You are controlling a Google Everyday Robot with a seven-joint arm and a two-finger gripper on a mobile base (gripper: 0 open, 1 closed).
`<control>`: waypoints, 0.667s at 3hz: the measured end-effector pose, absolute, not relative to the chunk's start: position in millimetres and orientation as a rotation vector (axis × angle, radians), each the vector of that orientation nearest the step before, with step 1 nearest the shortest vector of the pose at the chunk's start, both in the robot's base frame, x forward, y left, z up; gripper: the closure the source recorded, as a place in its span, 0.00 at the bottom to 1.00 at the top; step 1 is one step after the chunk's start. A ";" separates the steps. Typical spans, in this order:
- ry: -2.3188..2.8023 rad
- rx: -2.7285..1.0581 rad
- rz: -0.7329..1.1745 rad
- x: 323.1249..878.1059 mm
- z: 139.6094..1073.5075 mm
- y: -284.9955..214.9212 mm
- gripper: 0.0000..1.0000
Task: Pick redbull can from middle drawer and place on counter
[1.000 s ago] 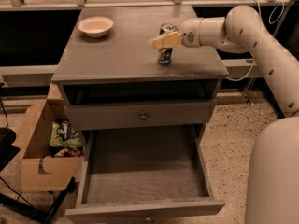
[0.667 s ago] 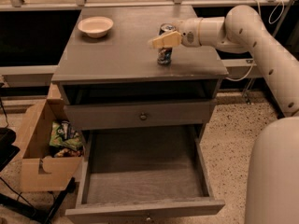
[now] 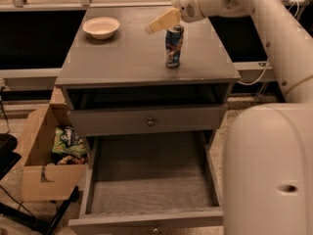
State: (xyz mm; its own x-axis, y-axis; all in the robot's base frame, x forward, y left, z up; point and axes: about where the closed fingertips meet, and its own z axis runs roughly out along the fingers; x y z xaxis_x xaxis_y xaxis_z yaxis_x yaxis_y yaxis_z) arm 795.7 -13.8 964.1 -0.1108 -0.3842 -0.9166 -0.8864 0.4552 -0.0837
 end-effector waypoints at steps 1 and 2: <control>1.810 -1.205 0.456 780.6 994.9 -48.3 0.00; 1.893 -1.166 0.311 740.1 1034.5 -132.2 0.00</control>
Offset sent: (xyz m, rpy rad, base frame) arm -0.1282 -0.2475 0.0611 -0.2793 0.0348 -0.3926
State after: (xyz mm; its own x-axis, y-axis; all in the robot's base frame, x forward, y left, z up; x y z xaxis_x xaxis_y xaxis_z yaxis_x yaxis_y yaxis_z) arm 740.1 -132.2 1034.5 -0.1856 -0.6031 -0.7758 -0.8198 0.5303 -0.2161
